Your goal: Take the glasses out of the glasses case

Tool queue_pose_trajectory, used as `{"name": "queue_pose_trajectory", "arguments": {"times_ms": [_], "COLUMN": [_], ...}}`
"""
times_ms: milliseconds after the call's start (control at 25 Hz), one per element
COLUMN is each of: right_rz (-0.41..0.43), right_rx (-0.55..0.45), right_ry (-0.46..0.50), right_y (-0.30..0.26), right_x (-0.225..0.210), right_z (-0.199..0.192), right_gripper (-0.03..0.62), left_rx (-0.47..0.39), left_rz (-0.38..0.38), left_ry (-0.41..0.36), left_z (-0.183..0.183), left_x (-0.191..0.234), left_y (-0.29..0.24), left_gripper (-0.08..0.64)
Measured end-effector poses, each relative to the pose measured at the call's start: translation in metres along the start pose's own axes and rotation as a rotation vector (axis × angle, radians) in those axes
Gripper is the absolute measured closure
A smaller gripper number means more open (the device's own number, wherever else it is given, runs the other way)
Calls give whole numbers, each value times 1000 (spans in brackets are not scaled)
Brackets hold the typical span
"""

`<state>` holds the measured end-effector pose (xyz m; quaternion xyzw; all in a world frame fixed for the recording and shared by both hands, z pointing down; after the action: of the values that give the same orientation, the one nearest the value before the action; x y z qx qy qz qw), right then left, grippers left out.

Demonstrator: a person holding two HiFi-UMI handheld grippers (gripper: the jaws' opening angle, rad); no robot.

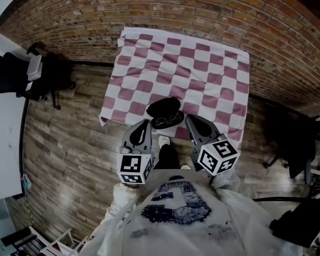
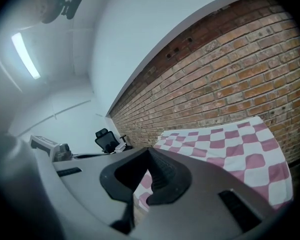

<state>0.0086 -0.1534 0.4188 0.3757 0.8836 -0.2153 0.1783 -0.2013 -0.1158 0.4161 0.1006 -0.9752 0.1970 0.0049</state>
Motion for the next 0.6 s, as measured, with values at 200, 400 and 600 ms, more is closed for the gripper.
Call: {"name": "queue_pose_trajectory", "arguments": {"times_ms": [200,400,600], "right_rz": [-29,-56,-79], "right_rx": [-3,-11,-33], "right_ry": [-2,6,17], "right_y": [-26,-48,-68], "right_x": [-5,-7,-7], "right_z": [8,19,33], "right_gripper": [580,580,580], "left_rx": [3,-4,-14], "left_rz": [-29,-59,-93], "left_ry": [-6,-12,-25], "left_z": [8,19,31], "left_x": [21,38,54], "left_y": [-25,-46,-65], "left_gripper": [551,551,551]}}
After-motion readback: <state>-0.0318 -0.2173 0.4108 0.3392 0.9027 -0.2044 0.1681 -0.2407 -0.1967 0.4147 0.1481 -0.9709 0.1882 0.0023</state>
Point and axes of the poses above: the fingertips, and each gripper's own axes: y backward along the fingers, x to its left, z out of its top, the point moved 8 cm from there along y, backward along the fingers, and after that the axes turned 6 degrees about z, right-handed, at the moved point
